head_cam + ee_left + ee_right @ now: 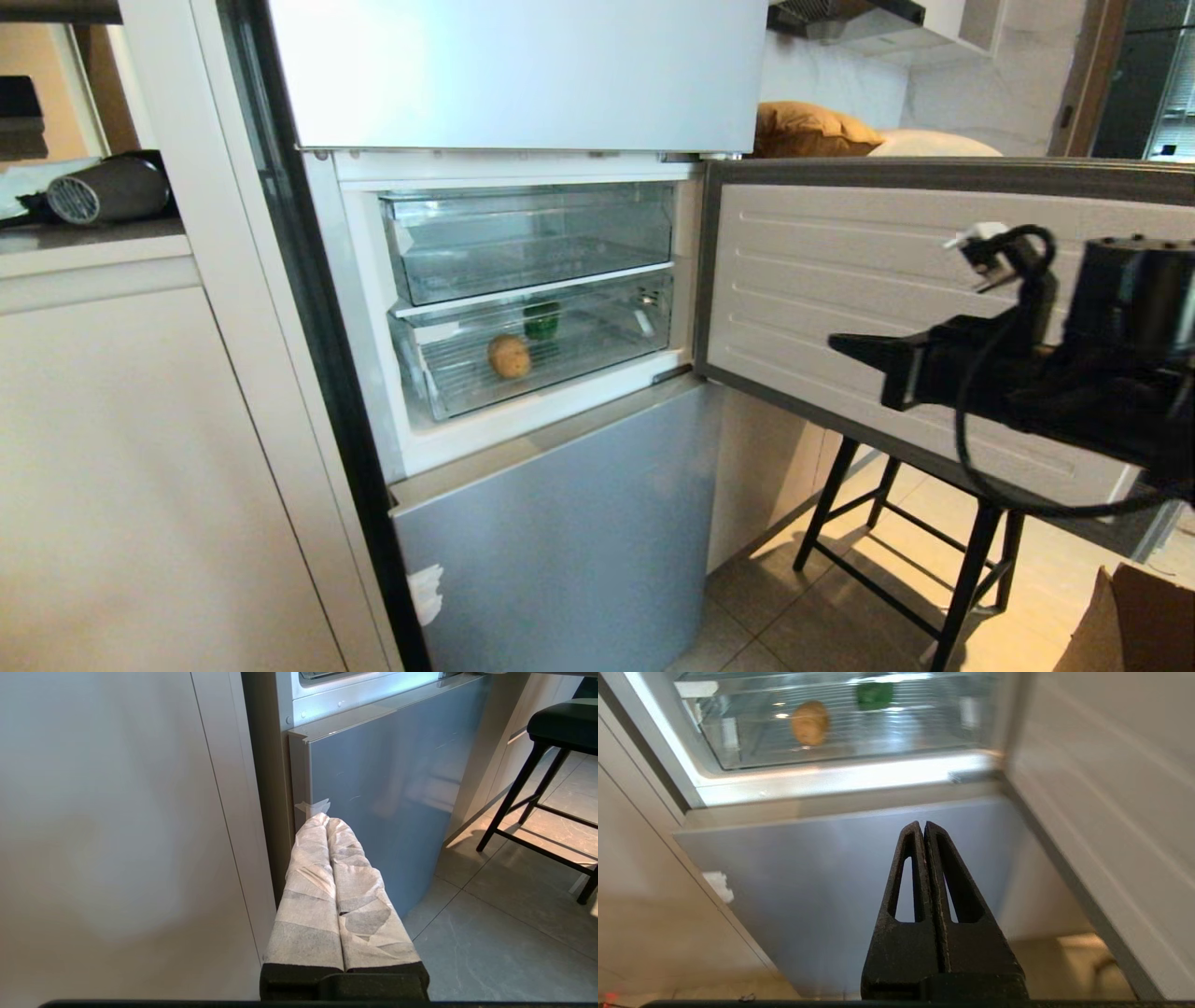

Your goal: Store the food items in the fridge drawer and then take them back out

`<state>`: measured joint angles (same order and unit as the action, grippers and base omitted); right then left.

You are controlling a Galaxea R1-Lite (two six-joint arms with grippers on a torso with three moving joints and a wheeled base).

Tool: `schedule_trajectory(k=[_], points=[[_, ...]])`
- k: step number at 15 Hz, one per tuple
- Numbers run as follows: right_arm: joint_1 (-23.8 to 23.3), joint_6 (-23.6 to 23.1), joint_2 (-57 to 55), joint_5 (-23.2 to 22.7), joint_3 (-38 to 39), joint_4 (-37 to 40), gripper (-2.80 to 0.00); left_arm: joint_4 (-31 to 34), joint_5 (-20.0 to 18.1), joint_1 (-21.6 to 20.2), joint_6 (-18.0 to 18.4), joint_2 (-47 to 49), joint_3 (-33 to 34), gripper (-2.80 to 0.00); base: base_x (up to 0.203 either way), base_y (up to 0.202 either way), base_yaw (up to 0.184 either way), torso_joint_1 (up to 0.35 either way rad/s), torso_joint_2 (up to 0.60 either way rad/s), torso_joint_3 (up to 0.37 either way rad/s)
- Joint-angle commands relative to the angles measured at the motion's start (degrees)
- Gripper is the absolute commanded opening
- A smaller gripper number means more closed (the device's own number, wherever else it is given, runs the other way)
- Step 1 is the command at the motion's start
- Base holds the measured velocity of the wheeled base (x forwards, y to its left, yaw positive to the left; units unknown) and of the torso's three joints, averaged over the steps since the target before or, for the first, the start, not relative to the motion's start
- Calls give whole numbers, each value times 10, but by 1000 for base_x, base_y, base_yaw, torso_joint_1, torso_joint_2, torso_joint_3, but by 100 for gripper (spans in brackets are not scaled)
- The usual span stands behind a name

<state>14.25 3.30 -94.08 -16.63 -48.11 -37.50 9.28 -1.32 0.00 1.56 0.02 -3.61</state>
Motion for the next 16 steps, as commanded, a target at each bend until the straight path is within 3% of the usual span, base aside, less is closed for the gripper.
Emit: schedule_trajectory(k=[1, 4, 8, 10, 12, 16], points=[[35, 0, -110, 12, -43, -25, -280, 0, 0, 0, 0, 0, 0, -280, 0, 0, 0, 0, 0, 0], [92, -3, -178, 75, -132, -49, -280, 0, 0, 0, 0, -1, 0, -280, 0, 0, 0, 0, 0, 0], [124, -2, -233, 100, -179, -55, -280, 0, 0, 0, 0, -1, 0, -280, 0, 0, 0, 0, 0, 0], [124, -2, -232, 117, -172, -65, -280, 0, 0, 0, 0, -1, 0, -280, 0, 0, 0, 0, 0, 0], [123, -8, -231, 153, -150, -138, -280, 0, 0, 0, 0, -1, 0, -280, 0, 0, 0, 0, 0, 0], [116, -86, -160, 164, -21, -223, -280, 0, 0, 0, 0, -1, 0, -280, 0, 0, 0, 0, 0, 0]])
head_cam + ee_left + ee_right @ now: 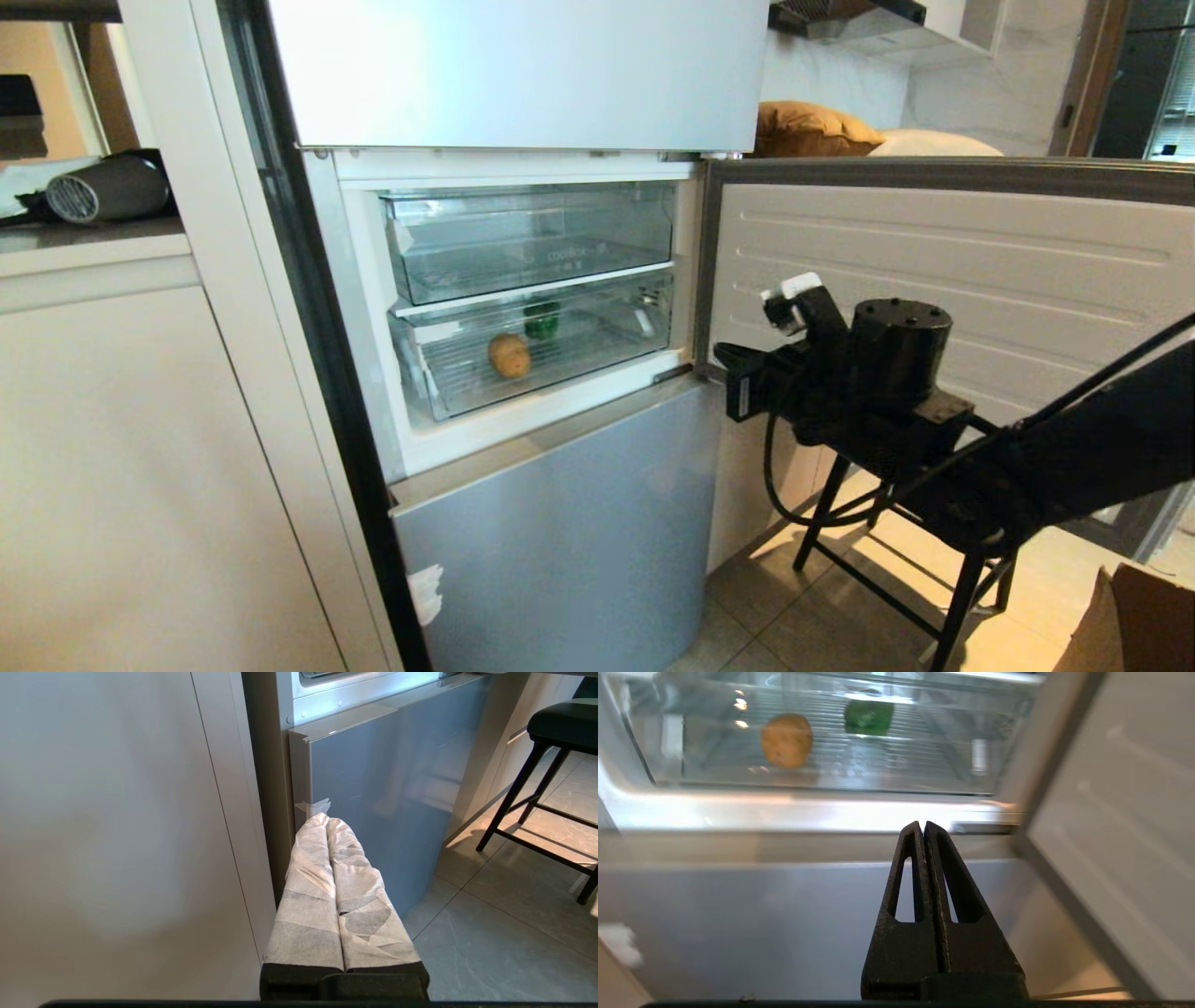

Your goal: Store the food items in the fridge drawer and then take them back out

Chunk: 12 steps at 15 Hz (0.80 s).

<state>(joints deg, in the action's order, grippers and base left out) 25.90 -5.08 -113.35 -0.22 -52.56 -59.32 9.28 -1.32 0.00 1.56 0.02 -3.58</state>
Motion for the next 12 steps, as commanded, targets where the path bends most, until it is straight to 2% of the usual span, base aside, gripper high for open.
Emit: schedule_trajectory(k=[1, 5, 12], points=[[-1, -8, 60, -1, 46, -10, -280, 0, 0, 0, 0, -1, 0, -280, 0, 0, 0, 0, 0, 0], [-2, -25, 159, 2, 142, -15, -280, 0, 0, 0, 0, -1, 0, -280, 0, 0, 0, 0, 0, 0], [-9, -16, 293, 3, 324, -16, -280, 0, 0, 0, 0, 0, 0, -280, 0, 0, 0, 0, 0, 0]])
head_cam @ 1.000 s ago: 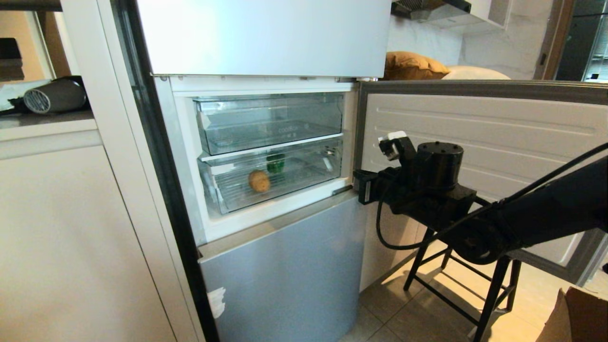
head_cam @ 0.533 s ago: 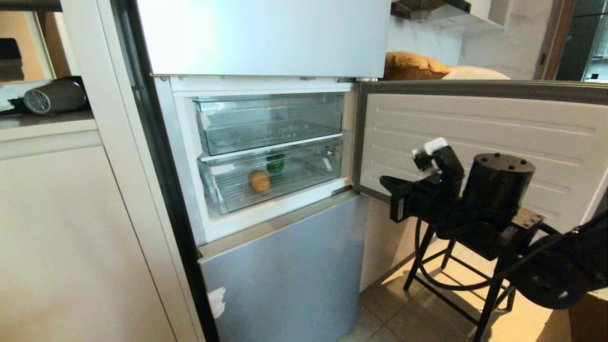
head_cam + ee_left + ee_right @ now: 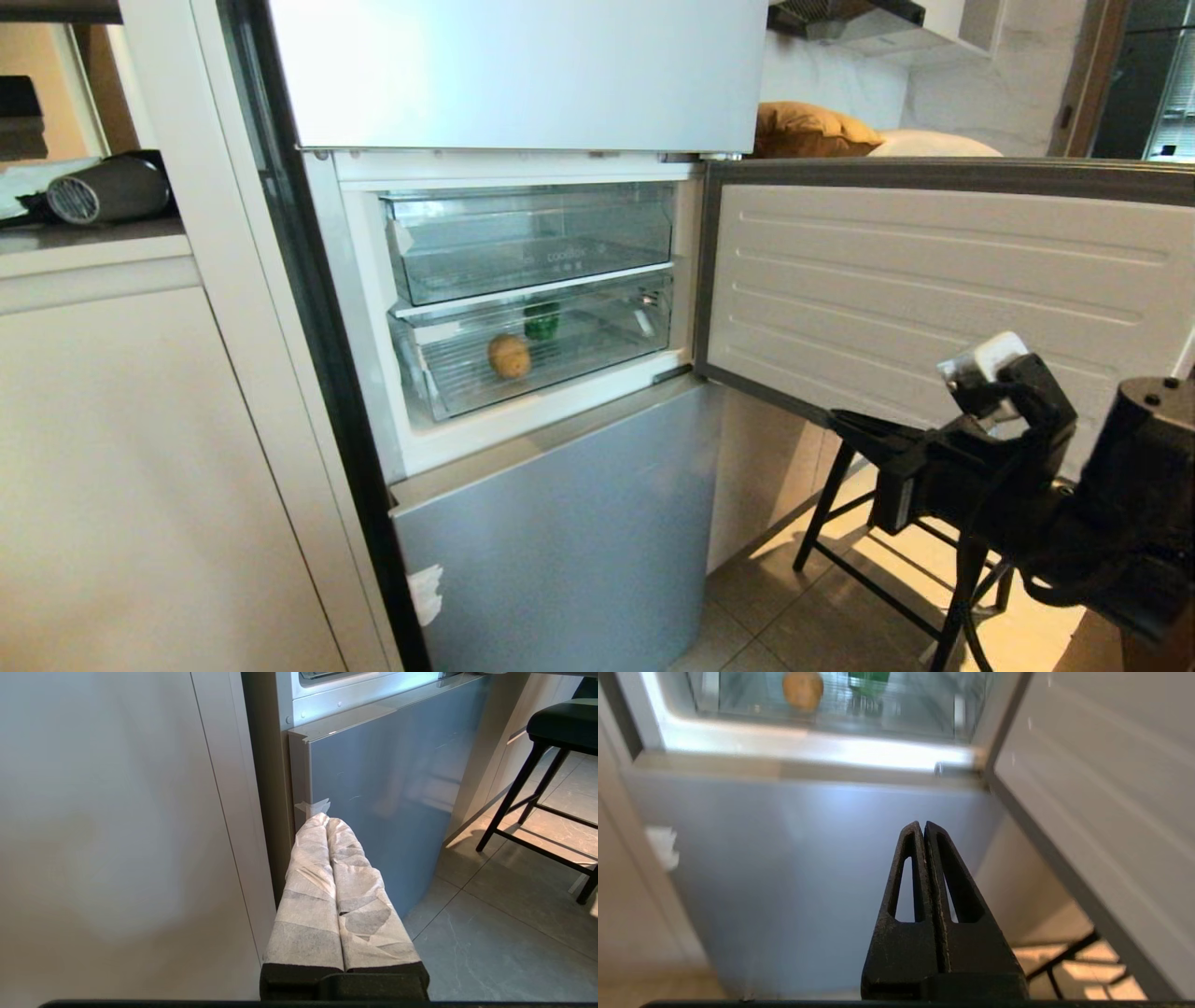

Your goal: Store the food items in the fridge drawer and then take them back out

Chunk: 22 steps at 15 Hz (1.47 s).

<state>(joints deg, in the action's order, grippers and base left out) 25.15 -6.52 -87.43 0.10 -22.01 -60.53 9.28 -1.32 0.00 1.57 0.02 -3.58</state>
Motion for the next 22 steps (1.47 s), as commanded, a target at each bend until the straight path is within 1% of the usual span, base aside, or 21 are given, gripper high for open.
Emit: schedule_trajectory(k=[1, 3, 6, 9, 11, 12, 13, 15, 17, 20, 21, 22], points=[[-8, 6, 41, 0, 35, -4, -280, 0, 0, 0, 0, -1, 0, -280, 0, 0, 0, 0, 0, 0], [-16, 11, 55, 0, 56, -4, -280, 0, 0, 0, 0, -1, 0, -280, 0, 0, 0, 0, 0, 0], [-16, 12, 101, 0, 84, -4, -280, 0, 0, 0, 0, -1, 0, -280, 0, 0, 0, 0, 0, 0], [-16, 18, 163, -1, 134, -3, -280, 0, 0, 0, 0, -1, 0, -280, 0, 0, 0, 0, 0, 0], [-19, 33, 214, -1, 175, -3, -280, 0, 0, 0, 0, -1, 0, -280, 0, 0, 0, 0, 0, 0], [-38, 42, 240, -7, 198, -2, -280, 0, 0, 0, 0, -1, 0, -280, 0, 0, 0, 0, 0, 0], [-72, 47, 272, -24, 207, 7, -280, 0, 0, 0, 0, -1, 0, -280, 0, 0, 0, 0, 0, 0], [-138, 63, 364, -77, 214, 69, -280, 0, 0, 0, 0, -1, 0, -280, 0, 0, 0, 0, 0, 0], [-173, 71, 474, -116, 216, 166, -280, 0, 0, 0, 0, -1, 0, -280, 0, 0, 0, 0, 0, 0], [-195, 65, 652, -141, 218, 335, -280, 0, 0, 0, 0, -1, 0, -280, 0, 0, 0, 0, 0, 0], [-205, 53, 702, -144, 218, 426, -280, 0, 1, 0, 0, -1, 0, -280, 0, 0, 0, 0, 0, 0], [-217, 43, 738, -133, 217, 484, -280, 0, 1, 0, -1, -1, 0, -280, 0, 0, 0, 0, 0, 0]])
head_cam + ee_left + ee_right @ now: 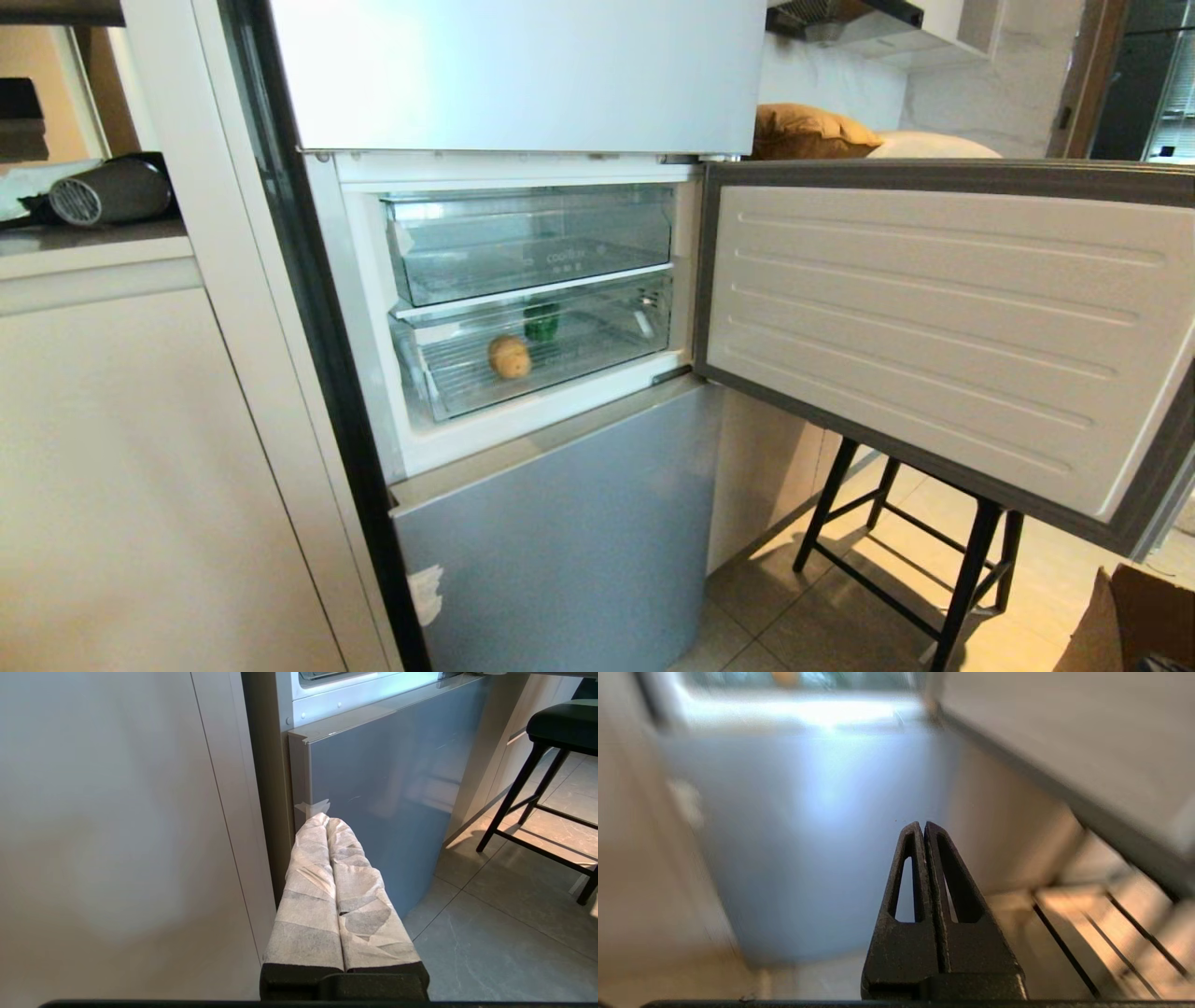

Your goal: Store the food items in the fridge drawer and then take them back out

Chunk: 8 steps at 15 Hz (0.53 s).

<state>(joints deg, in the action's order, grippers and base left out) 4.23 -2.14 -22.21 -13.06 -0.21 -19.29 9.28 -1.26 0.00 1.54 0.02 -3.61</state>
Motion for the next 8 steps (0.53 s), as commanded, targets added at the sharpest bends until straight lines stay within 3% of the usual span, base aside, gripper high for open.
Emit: schedule_trajectory(k=[1, 4, 6, 8], points=[[-19, -9, 118, 31, -1, 108, -280, 0, 0, 0, -1, -1, 0, -280, 0, 0, 0, 0, 0, 0], [-31, -30, 218, 87, 0, 175, -280, 0, 0, -1, -3, -1, 0, -280, 0, 0, 0, 0, 0, 0], [-35, -11, 221, 115, 1, 198, -280, 0, 5, 0, -4, -1, 0, -280, 0, 0, 0, 0, 0, 0], [-35, -7, 221, 116, 2, 198, -280, 0, 6, 0, -4, -1, 0, -280, 0, 0, 0, 0, 0, 0]])
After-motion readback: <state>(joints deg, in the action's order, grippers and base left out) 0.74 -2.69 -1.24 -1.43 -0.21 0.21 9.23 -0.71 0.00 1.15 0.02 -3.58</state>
